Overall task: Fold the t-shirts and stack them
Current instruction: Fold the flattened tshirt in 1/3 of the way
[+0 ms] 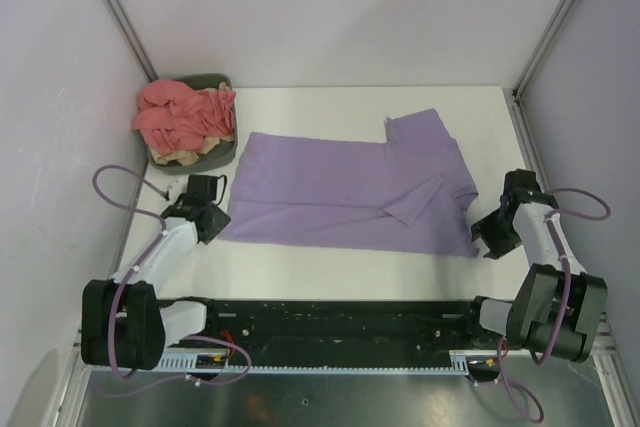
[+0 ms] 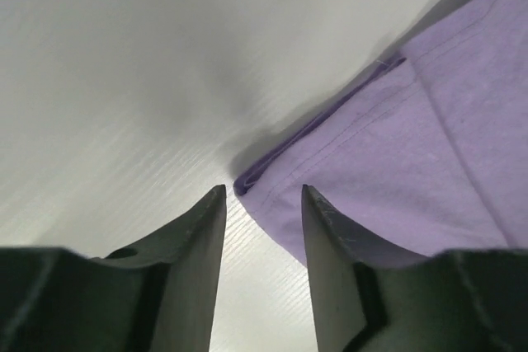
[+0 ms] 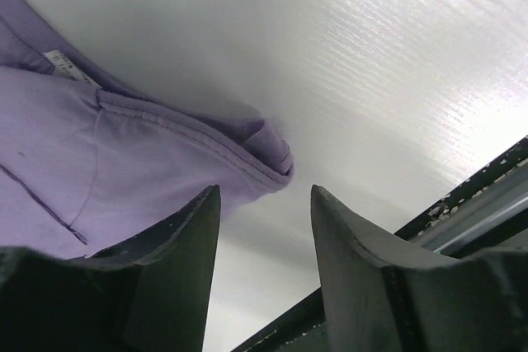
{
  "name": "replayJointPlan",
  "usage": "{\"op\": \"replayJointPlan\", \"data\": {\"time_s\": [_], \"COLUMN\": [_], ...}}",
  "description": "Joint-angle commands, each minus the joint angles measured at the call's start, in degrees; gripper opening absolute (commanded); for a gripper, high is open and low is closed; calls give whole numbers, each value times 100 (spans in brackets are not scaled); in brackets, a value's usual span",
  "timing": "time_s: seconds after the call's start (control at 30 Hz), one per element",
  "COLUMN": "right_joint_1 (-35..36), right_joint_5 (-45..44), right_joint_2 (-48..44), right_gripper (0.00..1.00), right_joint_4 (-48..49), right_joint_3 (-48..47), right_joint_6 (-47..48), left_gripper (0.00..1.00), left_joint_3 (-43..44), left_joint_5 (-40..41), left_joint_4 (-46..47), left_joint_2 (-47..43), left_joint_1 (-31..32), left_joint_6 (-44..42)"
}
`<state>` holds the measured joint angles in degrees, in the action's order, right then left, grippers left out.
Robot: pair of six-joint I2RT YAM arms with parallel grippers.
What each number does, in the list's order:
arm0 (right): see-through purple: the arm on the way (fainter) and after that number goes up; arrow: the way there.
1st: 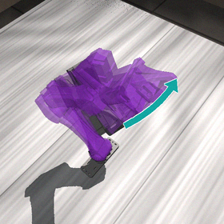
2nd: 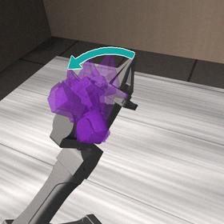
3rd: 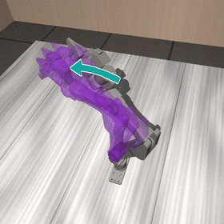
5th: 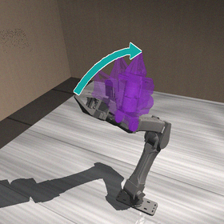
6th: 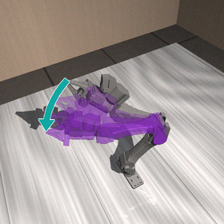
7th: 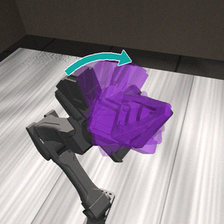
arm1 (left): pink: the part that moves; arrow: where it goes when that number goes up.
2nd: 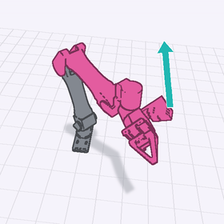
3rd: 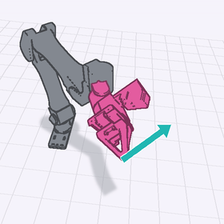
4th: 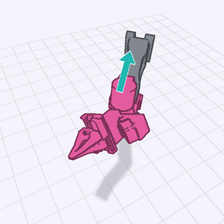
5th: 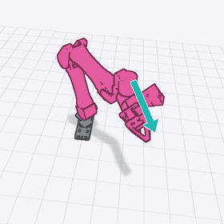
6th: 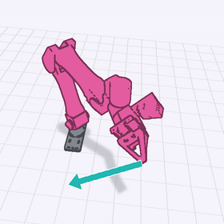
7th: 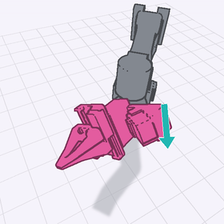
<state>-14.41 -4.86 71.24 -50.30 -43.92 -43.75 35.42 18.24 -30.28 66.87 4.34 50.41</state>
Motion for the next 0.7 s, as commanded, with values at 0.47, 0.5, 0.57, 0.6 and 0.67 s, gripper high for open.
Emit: {"op": "replayJointPlan", "data": {"time_s": [0.47,0.5,0.57,0.6,0.67], "right_joint_1": [2831,2963,3149,3200,3261], "right_joint_5": [-110,-190,-331,-357,-395], "right_joint_2": [1134,1325,1615,1706,1842], "right_gripper": [54,54,53,52,51], "right_joint_4": [1865,1857,1787,1761,1726], "right_joint_3": [-1305,-1401,-1528,-1552,-1570], "right_joint_6": [439,421,332,288,231], "left_gripper": [65,65,65,65,65], "left_joint_3": [2111,2137,2173,2181,2187], "left_joint_5": [-645,-676,-753,-779,-809], "left_joint_4": [201,226,282,297,339], "left_joint_2": [1032,1114,1255,1309,1387], "left_joint_1": [838,883,939,960,980], "left_joint_6": [-1584,-1595,-1622,-1635,-1667]}}
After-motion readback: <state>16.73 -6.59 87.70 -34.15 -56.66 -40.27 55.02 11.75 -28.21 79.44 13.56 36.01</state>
